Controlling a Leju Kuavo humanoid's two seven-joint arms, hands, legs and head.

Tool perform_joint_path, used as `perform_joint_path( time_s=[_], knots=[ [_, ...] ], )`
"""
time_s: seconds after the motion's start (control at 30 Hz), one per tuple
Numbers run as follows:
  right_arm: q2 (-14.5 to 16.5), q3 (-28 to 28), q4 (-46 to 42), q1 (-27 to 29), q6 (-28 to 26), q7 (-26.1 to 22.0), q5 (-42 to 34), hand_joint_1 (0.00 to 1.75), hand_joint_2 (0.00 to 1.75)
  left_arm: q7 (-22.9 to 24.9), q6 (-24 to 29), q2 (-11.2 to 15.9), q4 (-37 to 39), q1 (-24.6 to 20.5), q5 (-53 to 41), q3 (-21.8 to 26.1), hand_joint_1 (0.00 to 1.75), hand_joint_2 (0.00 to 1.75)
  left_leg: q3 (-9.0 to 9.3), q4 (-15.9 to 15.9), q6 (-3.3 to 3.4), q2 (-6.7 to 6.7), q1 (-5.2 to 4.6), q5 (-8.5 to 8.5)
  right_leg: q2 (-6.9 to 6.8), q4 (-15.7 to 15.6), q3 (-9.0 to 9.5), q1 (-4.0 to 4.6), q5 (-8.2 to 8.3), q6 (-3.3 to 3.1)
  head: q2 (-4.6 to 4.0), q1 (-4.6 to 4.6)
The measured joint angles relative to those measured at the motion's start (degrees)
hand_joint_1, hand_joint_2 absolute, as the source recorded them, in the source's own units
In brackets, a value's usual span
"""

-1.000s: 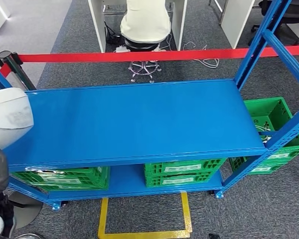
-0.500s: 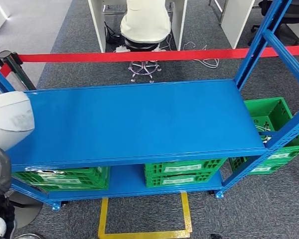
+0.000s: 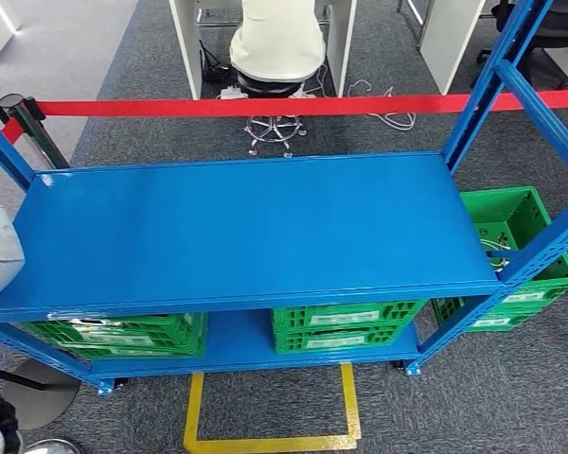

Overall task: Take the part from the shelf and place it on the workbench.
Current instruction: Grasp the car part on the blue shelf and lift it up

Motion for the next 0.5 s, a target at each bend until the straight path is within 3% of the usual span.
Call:
perform_joint_path(
  time_s=[0.03, 0.07, 0.1, 0.17, 0.23, 0.3, 0.4, 0.43, 0.47, 0.5],
  knots=[
    [0.0, -0.1, 0.0, -0.1, -0.1, 0.1, -0.1, 0.00, 1.75, 0.0, 0.0, -0.2, 0.1, 0.0, 0.0, 0.2, 1.75, 1.75, -0.14, 0.4, -0.63, -0.04, 0.26, -0.11, 0.04, -4.0, 2.24, -0.36, 1.28, 0.71, 0.00, 0.03],
    [0.0, -0.3, 0.0, -0.2, -0.1, 0.2, -0.2, 0.00, 1.75, 0.0, 0.0, -0.3, 0.2, 0.0, 0.1, 0.5, 1.75, 1.75, -0.36, 1.0, -1.30, -0.10, 0.43, -0.30, 0.30, -7.2, 3.98, -0.62, 2.22, 0.95, 0.00, 0.15],
    [0.0, -0.5, 0.0, -0.2, -0.1, 0.4, -0.4, 0.00, 1.75, 0.0, 0.0, -0.4, 0.2, 0.0, 0.2, 0.7, 1.75, 1.75, -0.62, 1.5, -1.88, -0.17, 0.48, -0.35, 0.57, -9.1, 5.05, -0.76, 2.62, 0.72, 0.00, 0.13],
    [-0.1, -0.9, 0.0, -0.3, 0.0, 0.5, -0.8, 0.00, 1.75, -0.1, 0.0, -0.5, 0.3, 0.0, 0.5, 1.0, 1.75, 1.75, -1.03, 1.9, -2.66, -0.32, 0.42, 0.03, 1.03, -9.0, 4.88, -0.61, 2.66, -0.75, 0.00, 0.02],
    [-0.3, -1.3, 0.0, -0.3, 0.4, 0.6, -1.3, 0.00, 1.75, -0.2, 0.0, -0.6, 0.4, -0.1, 0.8, 1.2, 1.75, 1.75, -1.38, 2.0, -3.01, -0.35, 0.57, 0.05, 0.99, -8.5, 4.20, -0.41, 3.05, -1.97, 0.00, -0.18],
    [-0.4, -1.6, 0.0, -0.3, 1.0, 0.8, -1.6, 0.00, 1.75, -0.2, -0.2, -0.7, 0.8, -0.5, 1.1, 1.4, 1.75, 1.75, -2.97, 5.4, -2.90, -0.30, 0.48, -3.06, 0.90, -8.4, 3.34, -0.24, 3.69, -3.07, 0.00, -0.39],
    [-0.4, -2.0, 0.0, -0.3, 1.3, 1.6, -1.5, 0.00, 1.75, -0.2, -0.5, -0.8, 1.6, -1.4, 1.2, 1.5, 1.75, 1.75, -7.26, 16.8, -2.26, -0.29, -0.30, -9.93, 0.65, -8.4, 1.66, 0.34, 4.84, -4.16, 0.00, -0.64],
    [-0.3, -2.1, 0.0, -0.3, 1.3, 1.9, -1.4, 0.00, 1.75, -0.2, -0.5, -0.9, 1.8, -1.5, 1.2, 1.5, 1.75, 1.75, -7.68, 18.9, -1.94, -0.29, -0.56, -10.78, 0.61, -8.4, 1.08, 0.59, 5.26, -4.29, 0.00, -0.66],
    [-0.3, -2.1, 0.0, -0.2, 1.3, 2.3, -1.3, 0.00, 1.75, -0.2, -0.4, -0.9, 2.0, -1.6, 1.2, 1.5, 1.75, 1.75, -6.96, 18.7, -1.49, -0.30, -0.83, -10.56, 0.61, -8.4, 0.52, 0.82, 5.70, -4.33, 0.00, -0.65],
    [-0.3, -2.2, 0.0, -0.2, 1.3, 2.6, -1.3, 0.00, 1.75, -0.2, -0.4, -0.9, 2.2, -1.7, 1.1, 1.5, 1.75, 1.75, -5.06, 16.3, -0.95, -0.30, -1.13, -9.49, 0.64, -8.4, 0.01, 1.00, 6.15, -4.28, 0.00, -0.66]
  ],
)
